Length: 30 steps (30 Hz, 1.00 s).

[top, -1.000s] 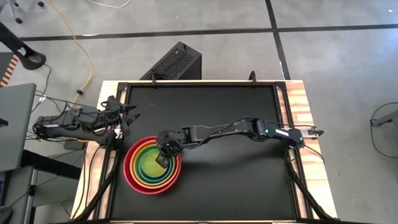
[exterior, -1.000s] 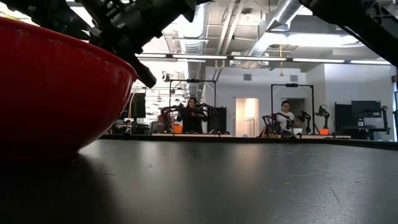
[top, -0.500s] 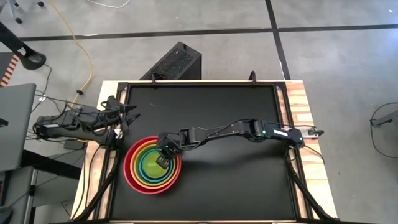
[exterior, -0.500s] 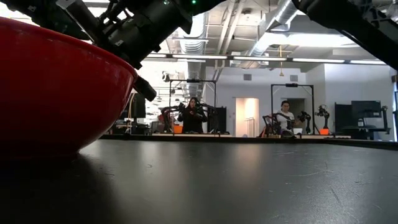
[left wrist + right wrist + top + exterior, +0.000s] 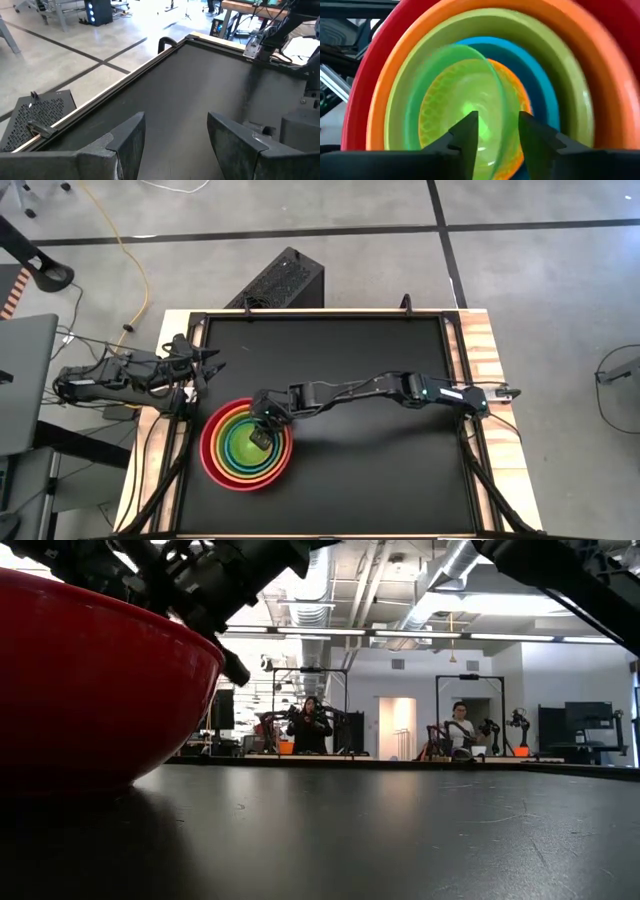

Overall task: Nest bowls inside each other
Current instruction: Return to Home Position

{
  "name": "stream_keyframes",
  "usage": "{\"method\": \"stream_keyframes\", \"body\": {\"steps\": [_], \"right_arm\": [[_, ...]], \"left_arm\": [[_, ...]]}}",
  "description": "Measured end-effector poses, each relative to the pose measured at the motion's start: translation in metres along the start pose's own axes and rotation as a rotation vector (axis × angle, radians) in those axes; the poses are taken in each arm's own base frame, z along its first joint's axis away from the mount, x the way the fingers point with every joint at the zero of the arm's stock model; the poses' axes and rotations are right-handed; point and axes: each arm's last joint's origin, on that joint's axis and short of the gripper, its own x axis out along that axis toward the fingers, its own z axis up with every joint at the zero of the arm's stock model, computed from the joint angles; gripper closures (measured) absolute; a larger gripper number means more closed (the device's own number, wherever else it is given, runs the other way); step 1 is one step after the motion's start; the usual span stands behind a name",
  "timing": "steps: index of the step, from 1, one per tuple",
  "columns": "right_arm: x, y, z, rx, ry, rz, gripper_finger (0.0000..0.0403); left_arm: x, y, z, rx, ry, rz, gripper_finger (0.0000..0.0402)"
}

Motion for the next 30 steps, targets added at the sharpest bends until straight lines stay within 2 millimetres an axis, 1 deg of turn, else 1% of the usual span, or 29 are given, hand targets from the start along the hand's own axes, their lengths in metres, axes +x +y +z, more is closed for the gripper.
{"method": "stream_keyframes", "body": {"steps": [3, 7, 11, 18, 26, 30], "right_arm": [[-0.004, -0.001, 0.002, -0.013, 0.002, -0.005, 0.0219], [-0.009, -0.003, 0.004, -0.010, 0.018, -0.022, 0.0204], [-0.023, 0.001, 0.009, -0.011, 0.006, -0.014, 0.0198], [-0.071, 0.014, 0.020, -0.059, 0.010, 0.007, 0.0198], [-0.141, 0.031, 0.029, -0.150, -0.017, 0.022, 0.0198], [-0.176, 0.036, 0.028, -0.206, -0.008, 0.012, 0.0198]], "left_arm": [[0.000, 0.000, 0.000, 0.000, 0.000, 0.000, 0.0199], [0.000, 0.000, 0.000, 0.014, 0.000, 0.002, 0.0199], [0.000, 0.000, 0.000, 0.015, -0.001, 0.002, 0.0199], [0.000, 0.000, 0.000, 0.014, -0.002, 0.001, 0.0199], [0.000, 0.000, 0.001, 0.011, -0.007, -0.001, 0.0199], [0.000, 0.000, 0.000, 0.012, -0.003, -0.006, 0.0199]]}}
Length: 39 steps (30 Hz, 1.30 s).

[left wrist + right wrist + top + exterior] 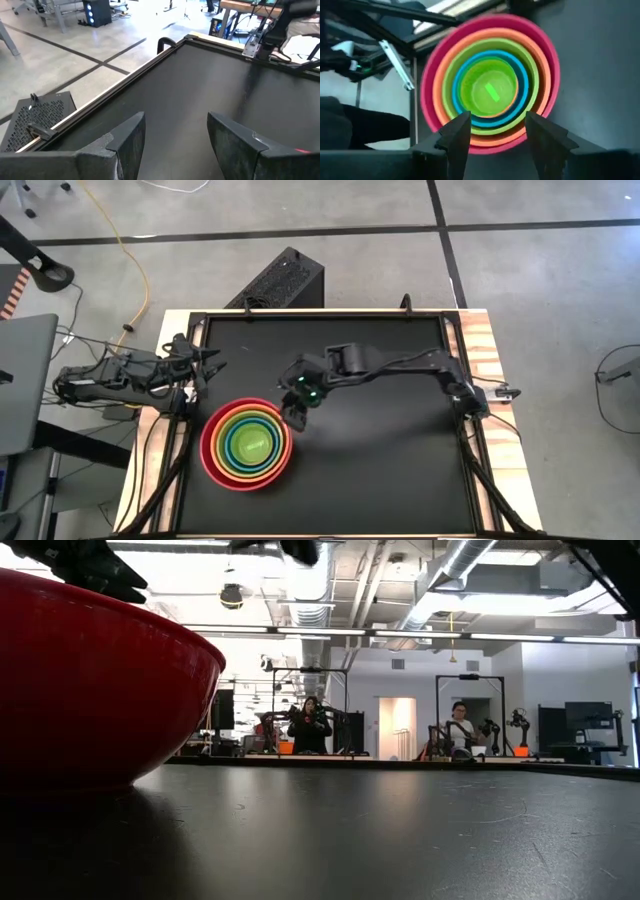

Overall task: Nest bowls inside each other
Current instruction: Return to Home Position

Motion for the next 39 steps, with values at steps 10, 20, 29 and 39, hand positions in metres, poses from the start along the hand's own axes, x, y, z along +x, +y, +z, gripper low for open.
{"method": "stream_keyframes", "body": {"steps": [10, 20, 29, 39], "right_arm": [[-0.073, 0.019, -0.029, -0.111, 0.110, -0.219, 0.0198], [-0.105, 0.030, -0.066, -0.200, 0.217, -0.419, 0.0198], [-0.142, -0.008, -0.123, -0.152, 0.023, -0.386, 0.0198], [-0.133, -0.090, -0.232, -0.047, -0.386, -0.124, 0.0204]], "left_arm": [[0.000, 0.000, 0.000, -0.004, 0.000, -0.001, 0.0199], [0.000, 0.000, 0.000, -0.025, 0.001, 0.000, 0.0199], [0.000, 0.000, 0.000, -0.046, -0.003, 0.012, 0.0199], [0.000, 0.000, 0.000, -0.053, -0.001, 0.006, 0.0199]]}}
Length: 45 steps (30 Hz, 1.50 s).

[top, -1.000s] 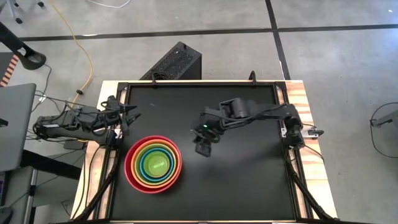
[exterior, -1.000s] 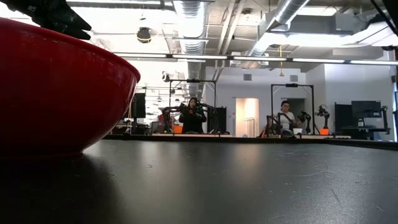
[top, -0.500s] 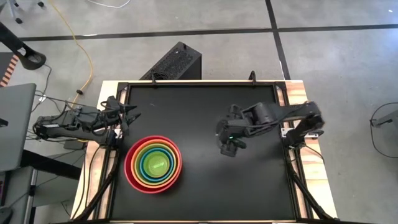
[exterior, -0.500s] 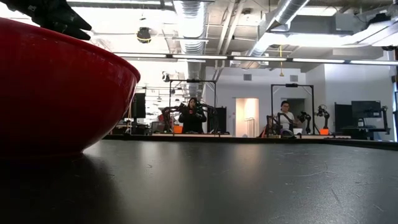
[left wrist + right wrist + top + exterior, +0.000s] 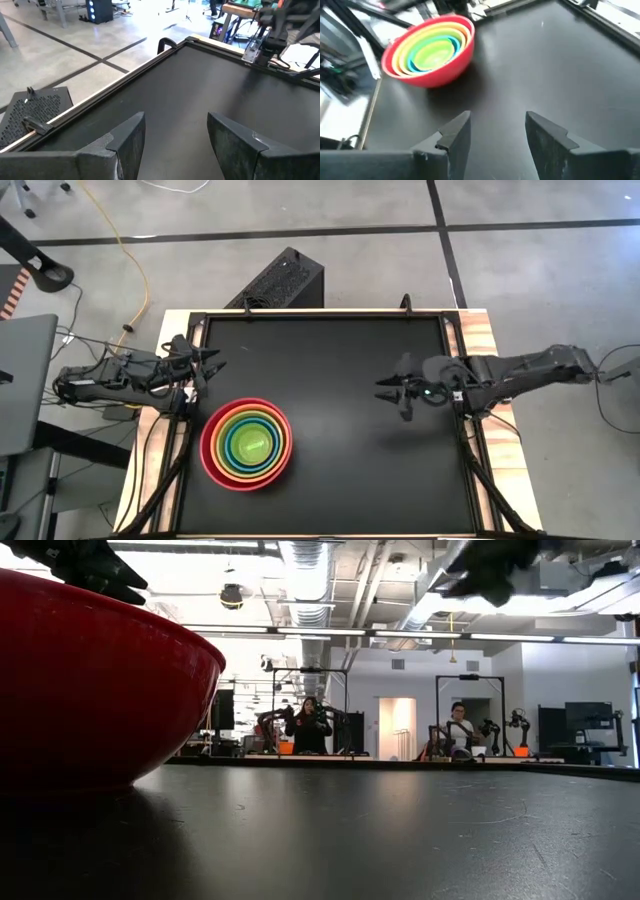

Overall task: Nest bowls inside each other
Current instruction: Return to Home Position

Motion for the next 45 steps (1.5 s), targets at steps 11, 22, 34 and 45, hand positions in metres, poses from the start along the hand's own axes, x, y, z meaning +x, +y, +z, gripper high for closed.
{"method": "stream_keyframes", "body": {"steps": [11, 22, 34, 45], "right_arm": [[0.002, -0.051, -0.093, 0.028, -0.210, 0.071, 0.0302], [0.003, -0.063, -0.122, -0.117, -0.234, 0.124, 0.0387], [0.000, -0.076, -0.133, -0.052, -0.234, 0.139, 0.0396], [-0.001, -0.083, -0.132, -0.032, -0.236, 0.074, 0.0369]], "left_arm": [[0.010, -0.006, -0.011, -0.093, -0.022, -0.088, 0.0217], [0.045, -0.021, -0.064, -0.150, -0.130, -0.294, 0.0305], [0.057, -0.015, -0.112, -0.202, -0.131, -0.299, 0.0397], [0.055, -0.013, -0.120, -0.158, -0.174, -0.342, 0.0400]]}}
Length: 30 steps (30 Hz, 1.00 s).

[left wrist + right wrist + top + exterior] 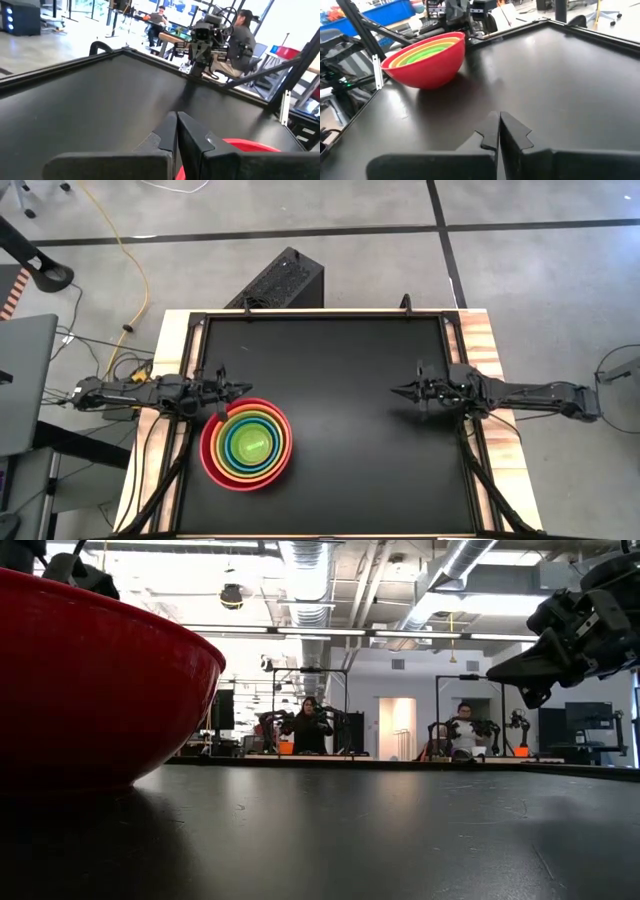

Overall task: Nest bowls inside each other
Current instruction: Return to Home Position

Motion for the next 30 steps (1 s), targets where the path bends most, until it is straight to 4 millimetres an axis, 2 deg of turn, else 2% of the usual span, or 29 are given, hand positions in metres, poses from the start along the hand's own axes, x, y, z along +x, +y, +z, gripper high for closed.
{"method": "stream_keyframes", "body": {"steps": [30], "right_arm": [[-0.0001, -0.0011, -0.0054, 0.009, 0.053, -0.014, 0.0363]], "left_arm": [[0.0002, 0.0006, -0.0012, -0.005, 0.002, 0.011, 0.0400]]}}
